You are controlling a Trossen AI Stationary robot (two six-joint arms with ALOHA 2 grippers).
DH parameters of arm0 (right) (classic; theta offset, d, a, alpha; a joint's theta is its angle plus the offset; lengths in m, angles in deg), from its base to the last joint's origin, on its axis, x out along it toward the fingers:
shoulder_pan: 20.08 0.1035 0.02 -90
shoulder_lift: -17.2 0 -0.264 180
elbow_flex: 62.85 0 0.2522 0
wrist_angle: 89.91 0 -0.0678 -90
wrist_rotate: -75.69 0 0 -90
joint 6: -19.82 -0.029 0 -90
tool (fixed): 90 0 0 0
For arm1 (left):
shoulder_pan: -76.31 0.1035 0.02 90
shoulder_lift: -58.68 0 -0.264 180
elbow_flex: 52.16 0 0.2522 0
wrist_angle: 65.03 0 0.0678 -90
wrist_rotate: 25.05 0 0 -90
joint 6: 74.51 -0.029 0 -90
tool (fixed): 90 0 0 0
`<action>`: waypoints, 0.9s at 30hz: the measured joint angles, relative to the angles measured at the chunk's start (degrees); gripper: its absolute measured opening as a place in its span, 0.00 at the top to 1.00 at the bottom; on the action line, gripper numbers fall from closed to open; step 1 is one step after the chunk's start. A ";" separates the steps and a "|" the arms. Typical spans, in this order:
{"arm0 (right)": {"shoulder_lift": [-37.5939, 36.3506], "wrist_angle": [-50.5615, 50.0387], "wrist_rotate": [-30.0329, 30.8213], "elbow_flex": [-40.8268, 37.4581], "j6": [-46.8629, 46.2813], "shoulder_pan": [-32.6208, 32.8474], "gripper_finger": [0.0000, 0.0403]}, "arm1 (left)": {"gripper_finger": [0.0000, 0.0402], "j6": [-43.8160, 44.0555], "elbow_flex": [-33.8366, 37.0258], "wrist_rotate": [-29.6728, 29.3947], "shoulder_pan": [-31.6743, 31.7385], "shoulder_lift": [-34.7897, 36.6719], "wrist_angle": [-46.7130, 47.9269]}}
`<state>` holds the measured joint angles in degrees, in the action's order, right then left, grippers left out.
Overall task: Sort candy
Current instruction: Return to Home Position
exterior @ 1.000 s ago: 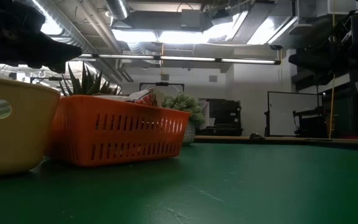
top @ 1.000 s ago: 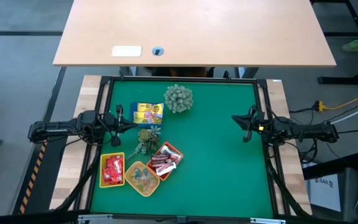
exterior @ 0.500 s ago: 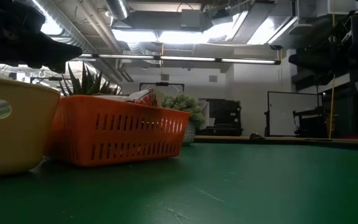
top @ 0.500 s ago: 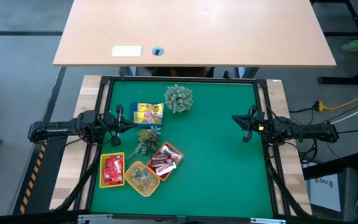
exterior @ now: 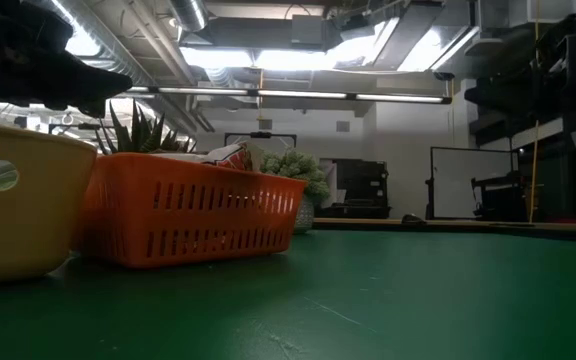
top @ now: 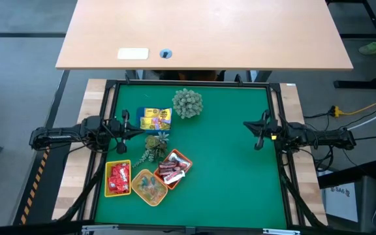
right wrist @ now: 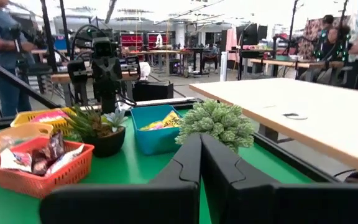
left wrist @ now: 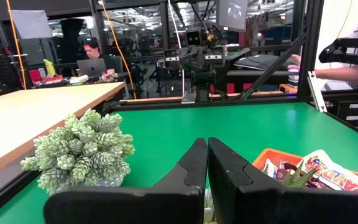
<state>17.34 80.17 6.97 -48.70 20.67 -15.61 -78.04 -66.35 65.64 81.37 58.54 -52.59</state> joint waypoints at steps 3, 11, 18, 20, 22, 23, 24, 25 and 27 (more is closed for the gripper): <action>0.00 -0.16 -1.85 0.02 3.14 0.00 0.98 | 1.00 0.00 0.00 0.00 0.00 0.00 0.00; 0.00 -1.12 -10.08 0.02 6.97 0.00 0.98 | 1.00 -0.02 0.00 0.00 0.00 0.00 0.00; 0.00 -1.20 -10.48 0.02 6.97 0.00 0.98 | 1.00 0.00 0.00 0.02 0.00 0.00 0.00; 0.00 -1.15 -10.48 0.02 6.97 0.00 0.98 | 1.00 -0.02 0.00 0.00 0.00 0.00 0.00; 0.00 -1.07 -10.48 0.02 6.97 0.00 0.98 | 1.00 -0.01 0.00 0.01 0.00 0.00 0.00; 0.00 -1.07 -10.48 0.02 6.97 0.00 0.98 | 1.00 0.00 0.00 0.02 0.00 0.00 0.00; 0.00 -1.07 -10.48 0.02 6.97 0.00 0.98 | 1.00 0.00 0.00 0.00 0.00 0.00 0.00; 0.00 -1.07 -10.48 0.02 6.97 0.00 0.98 | 1.00 -0.02 0.00 0.00 0.00 0.00 0.00; 0.00 -1.05 -10.45 0.02 6.99 0.00 0.98 | 1.00 -0.02 0.00 0.01 0.00 0.00 0.00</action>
<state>17.34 79.12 -3.48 -48.68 27.66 -15.61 -78.06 -66.35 65.65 81.37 58.54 -52.59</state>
